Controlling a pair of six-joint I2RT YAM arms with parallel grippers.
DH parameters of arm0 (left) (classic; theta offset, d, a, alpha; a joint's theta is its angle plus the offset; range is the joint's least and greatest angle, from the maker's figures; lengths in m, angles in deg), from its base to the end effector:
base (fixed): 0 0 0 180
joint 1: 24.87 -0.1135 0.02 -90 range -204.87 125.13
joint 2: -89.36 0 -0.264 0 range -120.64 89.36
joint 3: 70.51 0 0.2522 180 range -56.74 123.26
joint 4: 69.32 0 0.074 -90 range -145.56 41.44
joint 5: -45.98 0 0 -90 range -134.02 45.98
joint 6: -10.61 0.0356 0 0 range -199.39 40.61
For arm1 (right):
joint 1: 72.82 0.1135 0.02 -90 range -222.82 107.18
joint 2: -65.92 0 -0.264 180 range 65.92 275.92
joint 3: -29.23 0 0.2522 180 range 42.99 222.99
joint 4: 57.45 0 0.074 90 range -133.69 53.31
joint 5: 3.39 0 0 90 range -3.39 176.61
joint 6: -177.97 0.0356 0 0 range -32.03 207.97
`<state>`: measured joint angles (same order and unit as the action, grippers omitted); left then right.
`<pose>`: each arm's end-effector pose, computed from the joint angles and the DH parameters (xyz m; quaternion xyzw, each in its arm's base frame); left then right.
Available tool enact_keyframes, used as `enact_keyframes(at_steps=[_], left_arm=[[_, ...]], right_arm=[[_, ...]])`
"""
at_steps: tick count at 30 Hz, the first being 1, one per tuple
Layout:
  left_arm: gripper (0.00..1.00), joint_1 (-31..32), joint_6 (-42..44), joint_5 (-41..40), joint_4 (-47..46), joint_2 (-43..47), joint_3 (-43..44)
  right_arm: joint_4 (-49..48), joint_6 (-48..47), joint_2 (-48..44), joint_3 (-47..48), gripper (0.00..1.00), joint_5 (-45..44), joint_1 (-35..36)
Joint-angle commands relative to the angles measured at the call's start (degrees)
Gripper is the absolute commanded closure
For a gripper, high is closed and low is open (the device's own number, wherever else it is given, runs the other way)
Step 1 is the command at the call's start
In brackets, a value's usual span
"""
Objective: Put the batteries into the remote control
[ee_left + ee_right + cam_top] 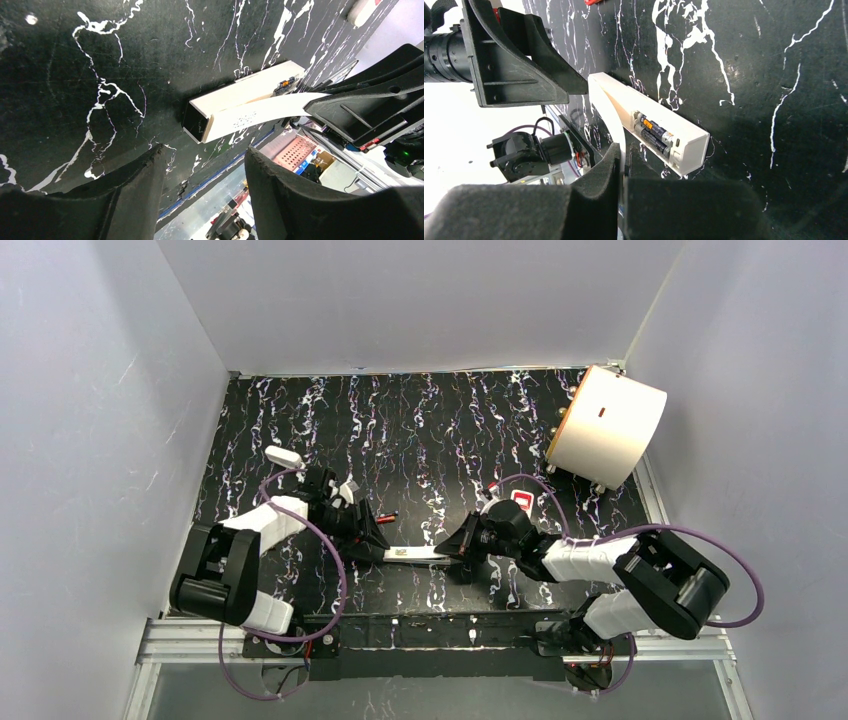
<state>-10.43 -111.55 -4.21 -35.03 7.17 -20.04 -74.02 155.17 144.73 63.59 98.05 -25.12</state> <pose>0.2266 -0.0819 0.1499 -0.0717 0.9197 -0.3832 0.0477 0.1597 0.1860 0.1449 0.0937 0.8488 0.4787 0.2042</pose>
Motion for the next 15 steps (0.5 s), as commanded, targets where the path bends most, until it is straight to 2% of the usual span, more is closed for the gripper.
enact_keyframes(at_steps=[1,5,11,15], left_arm=[[0.44,0.84,0.17,-0.56,0.13,-0.89,1.5],[0.45,1.58,0.17,-1.45,0.04,-1.66,1.78],[0.49,3.01,0.31,-2.94,0.03,-3.41,2.43],[0.53,3.91,0.5,-3.94,-0.06,-4.5,3.01]], right_arm=[[5.18,-3.47,1.85,1.24,0.99,-3.26,0.1],[7.71,-5.02,1.95,2.39,0.99,-2.84,0.03],[16.65,-7.83,-0.31,4.17,0.99,-4.86,0.07],[17.19,-7.92,-0.21,4.31,0.99,-5.01,0.05]])
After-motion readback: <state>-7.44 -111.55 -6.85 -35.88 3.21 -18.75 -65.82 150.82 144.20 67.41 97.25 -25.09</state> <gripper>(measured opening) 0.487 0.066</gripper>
